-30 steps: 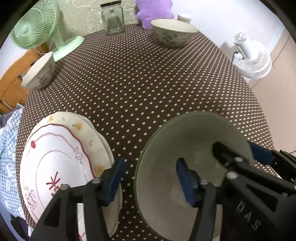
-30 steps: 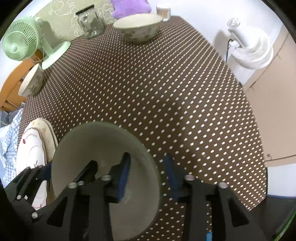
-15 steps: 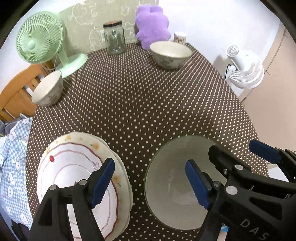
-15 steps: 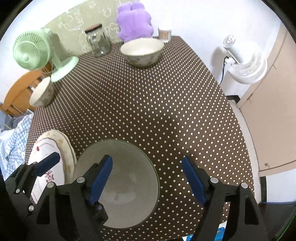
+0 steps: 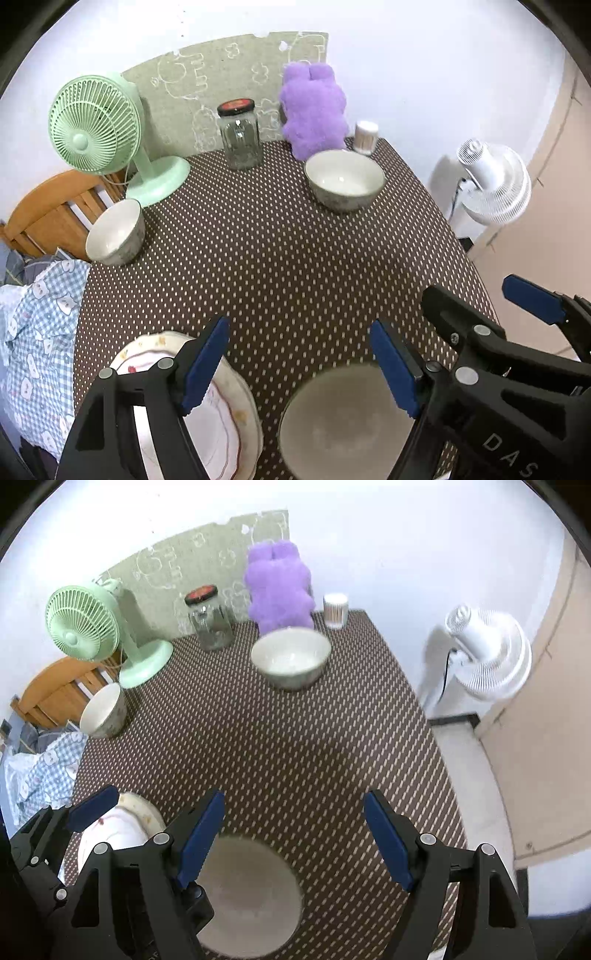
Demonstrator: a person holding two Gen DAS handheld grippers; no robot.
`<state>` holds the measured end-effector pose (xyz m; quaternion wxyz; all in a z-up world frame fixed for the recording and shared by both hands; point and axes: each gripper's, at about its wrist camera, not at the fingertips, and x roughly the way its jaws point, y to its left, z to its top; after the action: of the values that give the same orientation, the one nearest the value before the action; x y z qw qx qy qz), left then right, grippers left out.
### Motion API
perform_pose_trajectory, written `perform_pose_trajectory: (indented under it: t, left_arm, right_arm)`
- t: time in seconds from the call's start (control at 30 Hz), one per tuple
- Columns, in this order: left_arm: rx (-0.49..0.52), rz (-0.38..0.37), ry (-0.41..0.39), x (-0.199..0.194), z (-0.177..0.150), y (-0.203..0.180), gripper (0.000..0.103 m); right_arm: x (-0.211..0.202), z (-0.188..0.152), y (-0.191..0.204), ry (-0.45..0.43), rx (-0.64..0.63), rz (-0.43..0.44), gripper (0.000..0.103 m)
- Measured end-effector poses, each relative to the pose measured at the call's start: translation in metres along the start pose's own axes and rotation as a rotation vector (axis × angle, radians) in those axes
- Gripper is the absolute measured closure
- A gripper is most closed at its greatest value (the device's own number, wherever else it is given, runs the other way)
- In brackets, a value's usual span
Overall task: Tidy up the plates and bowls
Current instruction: 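Move the left tool to the bowl by the purple plush and grip its rim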
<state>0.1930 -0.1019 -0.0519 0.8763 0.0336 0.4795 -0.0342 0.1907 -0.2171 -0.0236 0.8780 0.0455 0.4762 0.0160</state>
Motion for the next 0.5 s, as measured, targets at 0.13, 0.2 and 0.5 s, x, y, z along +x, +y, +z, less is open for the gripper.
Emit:
perform_pose_trajectory:
  t: [0.13, 0.2, 0.5]
  left_arm:
    - [-0.042, 0.037, -0.001, 0.011, 0.02, -0.011, 0.023]
    - [-0.045, 0.066, -0.01, 0.018, 0.028, -0.018, 0.024]
    - [-0.131, 0.13, -0.019, 0.053, 0.08, -0.039, 0.027]
  right_arm:
    - [0.013, 0.022, -0.015, -0.004, -0.019, 0.015, 0.023]
    - [0.024, 0.034, -0.023, 0.008, -0.034, 0.021, 0.023]
    - [0.076, 0.085, -0.047, 0.011, -0.082, 0.085, 0.023]
